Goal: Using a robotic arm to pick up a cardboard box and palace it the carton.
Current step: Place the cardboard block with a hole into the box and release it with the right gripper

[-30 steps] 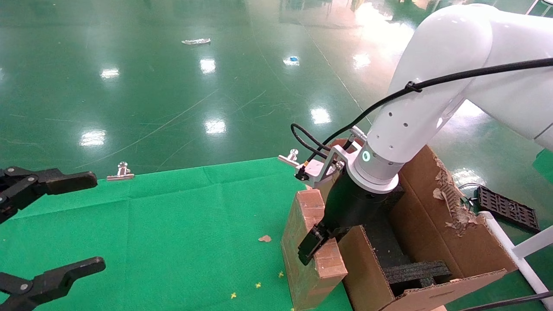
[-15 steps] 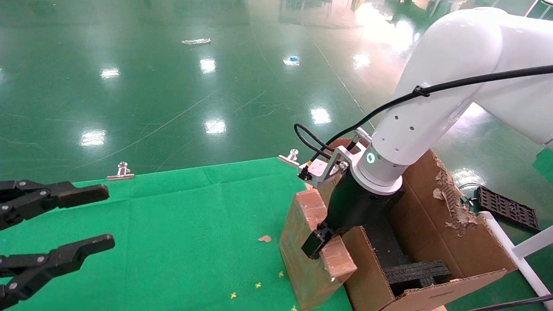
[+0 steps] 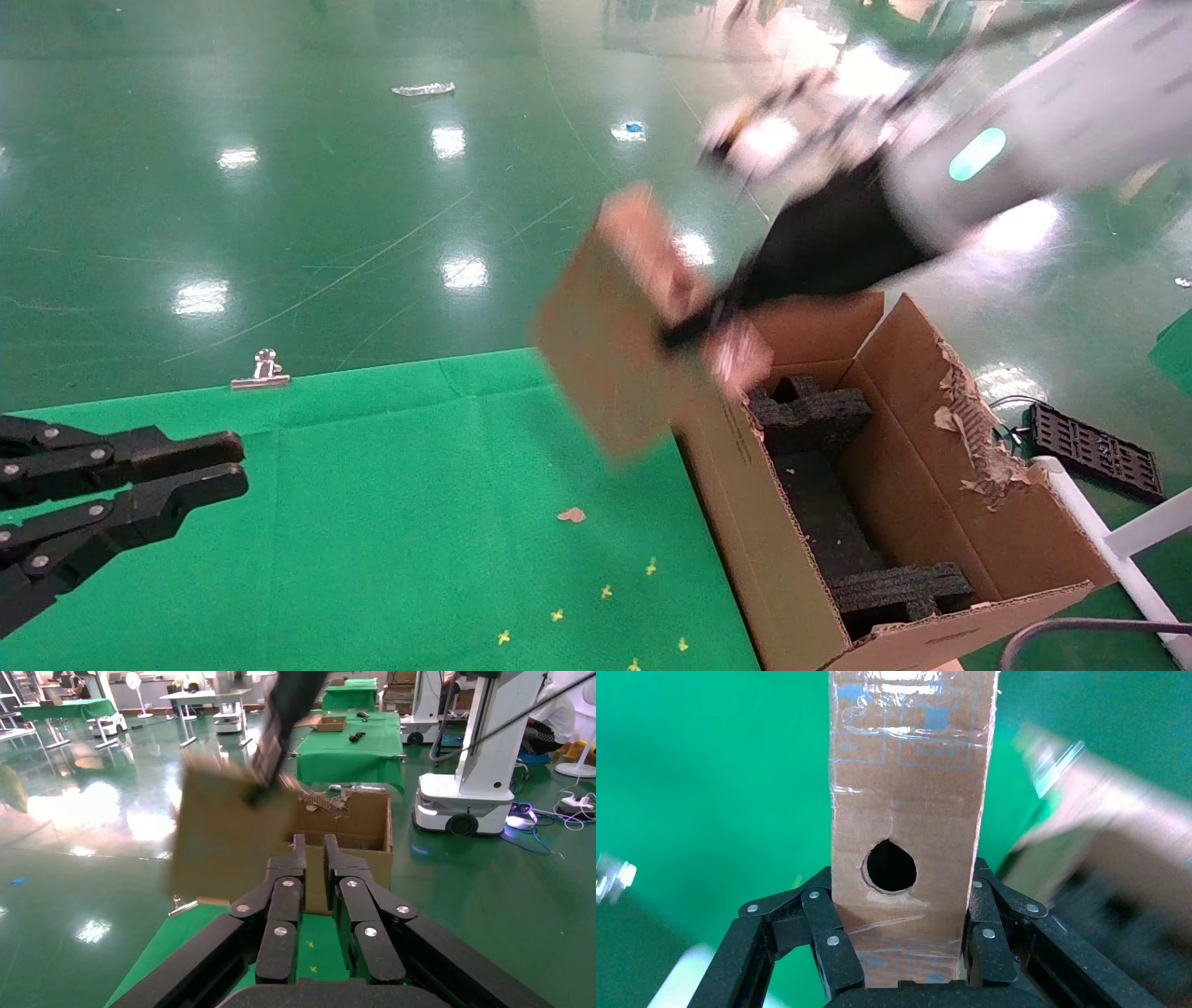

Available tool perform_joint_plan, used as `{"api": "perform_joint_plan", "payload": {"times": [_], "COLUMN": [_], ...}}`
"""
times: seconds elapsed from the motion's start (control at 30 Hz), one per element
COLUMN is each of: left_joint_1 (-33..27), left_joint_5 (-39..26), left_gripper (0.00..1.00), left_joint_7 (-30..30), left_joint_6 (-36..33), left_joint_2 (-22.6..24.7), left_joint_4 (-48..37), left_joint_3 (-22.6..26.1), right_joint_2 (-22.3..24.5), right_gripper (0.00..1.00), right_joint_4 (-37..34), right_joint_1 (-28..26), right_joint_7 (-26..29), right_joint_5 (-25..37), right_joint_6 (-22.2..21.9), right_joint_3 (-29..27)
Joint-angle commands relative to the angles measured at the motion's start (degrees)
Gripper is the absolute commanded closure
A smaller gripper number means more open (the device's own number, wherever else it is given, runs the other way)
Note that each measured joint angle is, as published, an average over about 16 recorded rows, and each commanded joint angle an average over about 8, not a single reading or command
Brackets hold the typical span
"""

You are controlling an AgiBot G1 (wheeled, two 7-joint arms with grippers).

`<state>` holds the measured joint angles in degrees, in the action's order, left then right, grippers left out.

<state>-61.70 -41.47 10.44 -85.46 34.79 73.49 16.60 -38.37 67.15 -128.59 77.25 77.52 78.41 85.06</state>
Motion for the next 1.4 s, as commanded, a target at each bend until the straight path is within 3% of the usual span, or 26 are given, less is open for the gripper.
{"api": "perform_joint_plan", "payload": {"times": [0.03,0.17,0.2,0.43,0.47,0.83,1.4], "left_joint_1": [0.00,0.00,-0.01,-0.01,-0.01,-0.02,-0.03], "left_joint_5": [0.01,0.01,0.02,0.03,0.04,0.06,0.10], "left_gripper": [1.00,1.00,0.93,0.05,0.00,0.00,0.00], "left_joint_7": [0.00,-0.01,-0.01,-0.03,-0.03,-0.05,-0.08], "left_joint_6": [0.00,0.01,0.01,0.02,0.02,0.04,0.07], "left_joint_2": [0.00,-0.01,-0.01,-0.02,-0.02,-0.04,-0.06], "left_joint_4": [0.00,0.00,0.00,0.00,0.00,0.00,0.00], "left_joint_3": [0.01,0.02,0.03,0.05,0.05,0.09,0.15], "right_joint_2": [2.58,5.72,6.33,10.00,10.45,13.04,9.33], "right_gripper": [1.00,1.00,1.00,1.00,1.00,1.00,1.00], "right_joint_4": [-0.01,-2.67,-3.43,-8.02,-8.56,-15.42,-28.30], "right_joint_1": [-2.21,-5.73,-6.41,-8.69,-8.65,-3.27,8.35], "right_joint_7": [-2.91,-5.47,-5.77,-6.24,-6.17,-5.53,-8.00], "right_joint_5": [-0.17,3.17,4.13,10.66,11.34,13.07,11.98], "right_joint_6": [-1.41,-1.50,-1.31,1.27,1.66,3.15,-0.39], "right_joint_3": [-1.86,-2.73,-2.71,-1.02,-0.68,2.86,6.76]}}
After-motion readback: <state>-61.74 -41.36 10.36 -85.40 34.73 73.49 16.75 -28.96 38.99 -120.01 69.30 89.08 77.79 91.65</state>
